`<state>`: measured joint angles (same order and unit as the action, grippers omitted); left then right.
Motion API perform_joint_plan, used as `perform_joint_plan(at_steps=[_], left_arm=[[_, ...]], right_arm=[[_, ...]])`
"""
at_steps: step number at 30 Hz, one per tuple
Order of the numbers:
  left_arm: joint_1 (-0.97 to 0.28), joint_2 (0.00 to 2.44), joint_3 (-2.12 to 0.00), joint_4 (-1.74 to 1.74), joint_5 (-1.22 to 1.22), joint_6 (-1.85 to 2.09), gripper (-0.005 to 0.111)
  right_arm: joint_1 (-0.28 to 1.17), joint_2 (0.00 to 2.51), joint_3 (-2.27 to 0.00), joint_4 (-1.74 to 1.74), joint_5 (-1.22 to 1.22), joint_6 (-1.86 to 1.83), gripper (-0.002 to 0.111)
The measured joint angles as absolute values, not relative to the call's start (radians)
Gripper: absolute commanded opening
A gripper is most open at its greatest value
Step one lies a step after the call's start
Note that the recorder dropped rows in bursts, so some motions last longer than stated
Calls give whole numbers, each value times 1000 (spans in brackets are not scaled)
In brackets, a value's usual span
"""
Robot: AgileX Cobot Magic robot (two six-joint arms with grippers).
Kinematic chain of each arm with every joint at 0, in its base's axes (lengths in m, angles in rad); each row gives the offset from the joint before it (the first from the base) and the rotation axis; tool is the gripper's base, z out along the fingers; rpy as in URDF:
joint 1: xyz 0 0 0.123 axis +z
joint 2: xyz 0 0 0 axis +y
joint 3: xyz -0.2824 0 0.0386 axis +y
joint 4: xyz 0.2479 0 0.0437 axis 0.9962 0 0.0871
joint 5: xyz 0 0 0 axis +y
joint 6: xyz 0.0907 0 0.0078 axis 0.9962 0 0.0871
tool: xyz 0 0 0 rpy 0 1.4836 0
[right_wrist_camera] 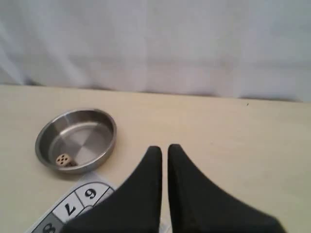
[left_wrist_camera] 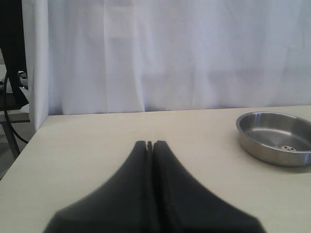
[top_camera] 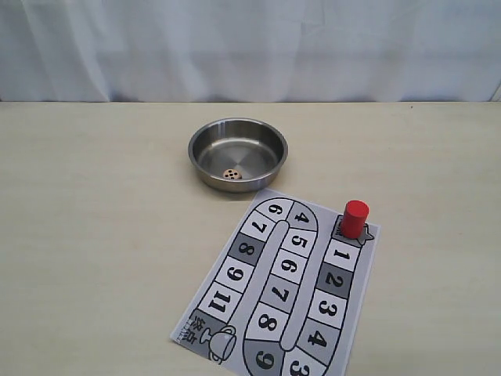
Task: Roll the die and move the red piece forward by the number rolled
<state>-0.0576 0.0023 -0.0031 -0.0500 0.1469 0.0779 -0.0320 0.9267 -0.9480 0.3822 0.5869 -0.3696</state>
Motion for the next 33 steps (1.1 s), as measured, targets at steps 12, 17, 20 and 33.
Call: perform_joint_plan(at_steps=[12, 17, 20, 33], left_arm=[[-58, 2, -3, -50, 147, 78, 0], [-58, 2, -3, -50, 147, 78, 0], [-58, 2, -3, -50, 147, 78, 0], [-58, 2, -3, -50, 147, 78, 0]], right_arm=[[148, 1278, -1123, 227, 724, -241, 4], [283, 1427, -1201, 118, 715, -179, 4], [336, 1509, -1255, 108, 704, -179, 4], [373, 1877, -1646, 248, 863, -239, 38]])
